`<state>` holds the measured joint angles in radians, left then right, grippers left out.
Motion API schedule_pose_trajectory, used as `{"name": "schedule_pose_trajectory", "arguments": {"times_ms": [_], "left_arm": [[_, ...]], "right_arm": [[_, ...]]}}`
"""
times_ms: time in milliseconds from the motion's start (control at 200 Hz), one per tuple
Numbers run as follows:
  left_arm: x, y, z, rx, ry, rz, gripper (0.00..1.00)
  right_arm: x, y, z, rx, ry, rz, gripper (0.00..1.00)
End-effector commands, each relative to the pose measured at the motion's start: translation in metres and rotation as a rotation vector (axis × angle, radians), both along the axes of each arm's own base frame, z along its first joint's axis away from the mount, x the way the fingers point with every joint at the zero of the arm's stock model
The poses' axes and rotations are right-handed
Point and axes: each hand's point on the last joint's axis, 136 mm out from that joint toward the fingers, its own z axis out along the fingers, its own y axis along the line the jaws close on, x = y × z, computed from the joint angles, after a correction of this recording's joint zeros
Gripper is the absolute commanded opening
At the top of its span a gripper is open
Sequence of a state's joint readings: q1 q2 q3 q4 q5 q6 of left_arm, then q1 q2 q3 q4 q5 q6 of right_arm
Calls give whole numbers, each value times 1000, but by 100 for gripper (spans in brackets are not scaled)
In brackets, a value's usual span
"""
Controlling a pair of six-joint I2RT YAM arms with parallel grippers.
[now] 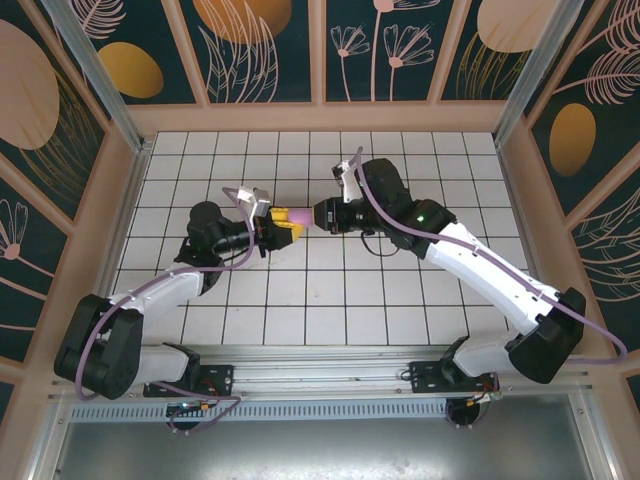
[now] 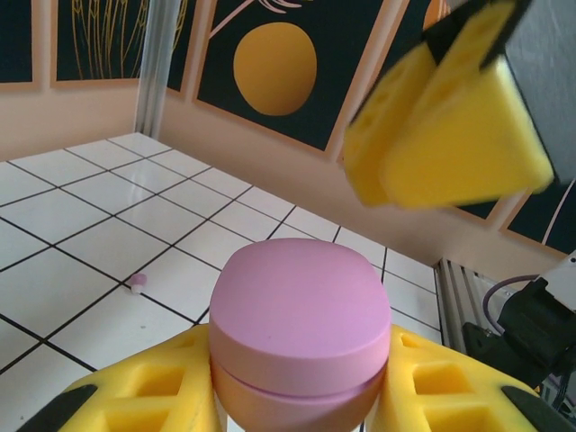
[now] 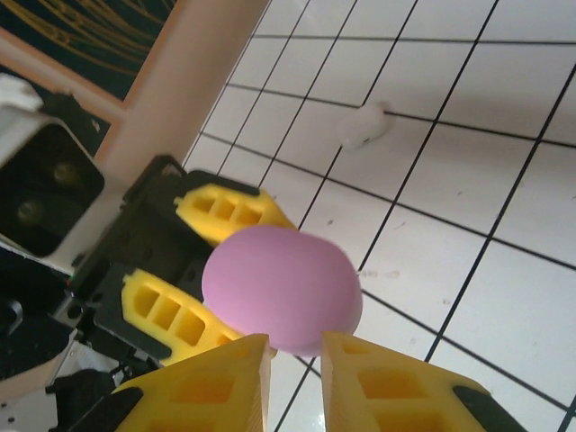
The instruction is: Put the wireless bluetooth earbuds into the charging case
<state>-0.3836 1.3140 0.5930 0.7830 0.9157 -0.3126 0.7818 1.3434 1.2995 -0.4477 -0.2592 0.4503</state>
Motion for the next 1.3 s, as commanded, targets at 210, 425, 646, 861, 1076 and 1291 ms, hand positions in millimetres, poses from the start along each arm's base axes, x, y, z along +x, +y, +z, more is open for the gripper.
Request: {"name": "schedule_pose_trajectory", "arguments": {"times_ms": [210, 425, 646, 861, 1076, 1291], "left_arm": [[9, 0, 9, 42, -58, 38, 0], [8, 4, 3, 61, -62, 62, 0], [9, 4, -1, 78, -63, 66, 0], [5, 6, -14, 102, -42, 66, 0], [5, 5, -22, 112, -16, 60, 0], [7, 3, -28, 118, -3, 53, 0]], "right_arm": [[66, -79, -48, -62, 116, -320, 27], [126, -141, -120, -89, 306, -542, 32], [168, -145, -181, -151, 450, -625, 47], [195, -159, -224, -229, 510, -717, 49], [217, -162, -232, -305, 530, -740, 45], [220, -168, -233, -337, 539, -770, 45]]}}
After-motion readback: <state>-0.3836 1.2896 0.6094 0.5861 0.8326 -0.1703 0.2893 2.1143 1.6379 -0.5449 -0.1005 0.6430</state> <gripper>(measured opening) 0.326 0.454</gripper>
